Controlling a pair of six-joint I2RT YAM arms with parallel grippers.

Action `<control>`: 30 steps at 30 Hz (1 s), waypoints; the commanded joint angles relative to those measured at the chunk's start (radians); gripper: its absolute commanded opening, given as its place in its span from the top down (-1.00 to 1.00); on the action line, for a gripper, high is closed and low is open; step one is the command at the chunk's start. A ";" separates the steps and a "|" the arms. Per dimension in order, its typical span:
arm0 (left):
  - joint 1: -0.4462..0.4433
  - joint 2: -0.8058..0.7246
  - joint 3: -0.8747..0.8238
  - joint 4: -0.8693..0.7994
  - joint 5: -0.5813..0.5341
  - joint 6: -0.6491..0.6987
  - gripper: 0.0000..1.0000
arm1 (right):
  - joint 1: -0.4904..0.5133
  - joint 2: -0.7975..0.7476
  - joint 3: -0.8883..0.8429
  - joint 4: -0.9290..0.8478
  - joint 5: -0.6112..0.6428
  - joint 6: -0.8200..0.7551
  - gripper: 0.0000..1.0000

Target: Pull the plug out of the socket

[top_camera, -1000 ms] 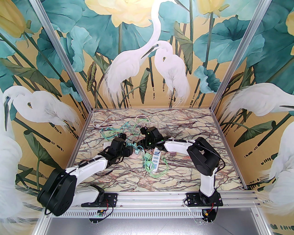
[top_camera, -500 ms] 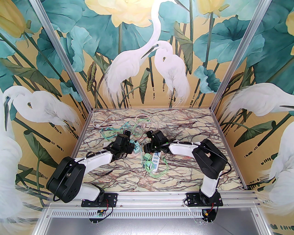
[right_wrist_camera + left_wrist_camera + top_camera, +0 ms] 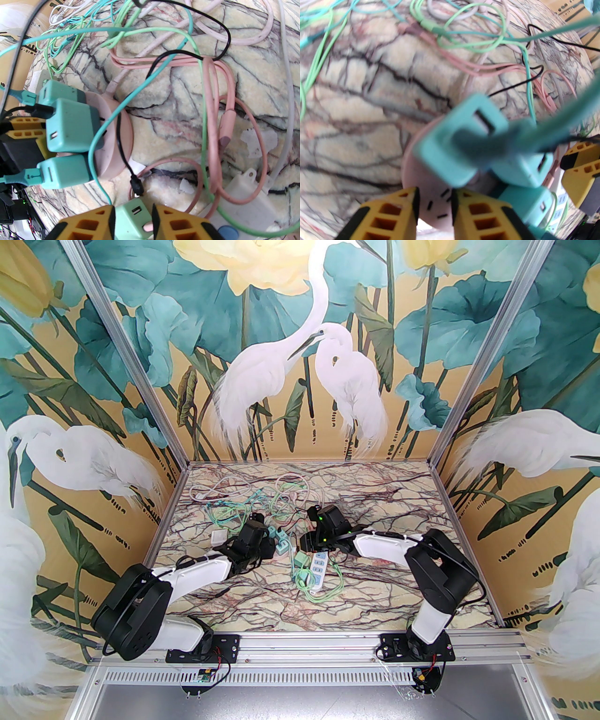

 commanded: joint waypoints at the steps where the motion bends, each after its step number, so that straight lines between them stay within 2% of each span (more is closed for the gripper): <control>1: -0.075 -0.012 -0.017 0.044 0.033 -0.150 0.37 | -0.013 -0.027 -0.018 0.018 0.019 -0.004 0.31; 7: -0.203 0.043 -0.010 0.102 0.001 -0.314 0.37 | -0.029 -0.038 -0.024 0.018 0.019 -0.002 0.30; 10: -0.267 0.075 0.023 0.096 -0.055 -0.349 0.39 | -0.038 -0.048 -0.026 0.007 0.027 -0.001 0.30; 12: -0.277 0.076 0.037 0.085 -0.079 -0.350 0.39 | -0.045 -0.051 -0.031 0.007 0.027 0.000 0.30; 19: -0.273 -0.087 0.025 -0.079 -0.223 -0.299 0.19 | -0.052 -0.061 -0.047 0.027 0.007 0.014 0.30; 22: -0.232 -0.185 0.007 -0.128 -0.234 -0.231 0.15 | -0.051 -0.028 -0.033 0.024 -0.019 0.030 0.34; 24: -0.184 -0.242 -0.006 -0.144 -0.200 -0.182 0.14 | -0.052 -0.003 -0.019 0.020 -0.038 0.045 0.40; 26: -0.135 -0.284 -0.023 -0.116 -0.122 -0.099 0.10 | -0.050 0.003 -0.023 0.031 -0.048 0.062 0.40; 30: -0.084 -0.294 -0.024 -0.088 -0.002 0.071 0.05 | -0.038 -0.008 -0.021 0.022 -0.065 0.070 0.40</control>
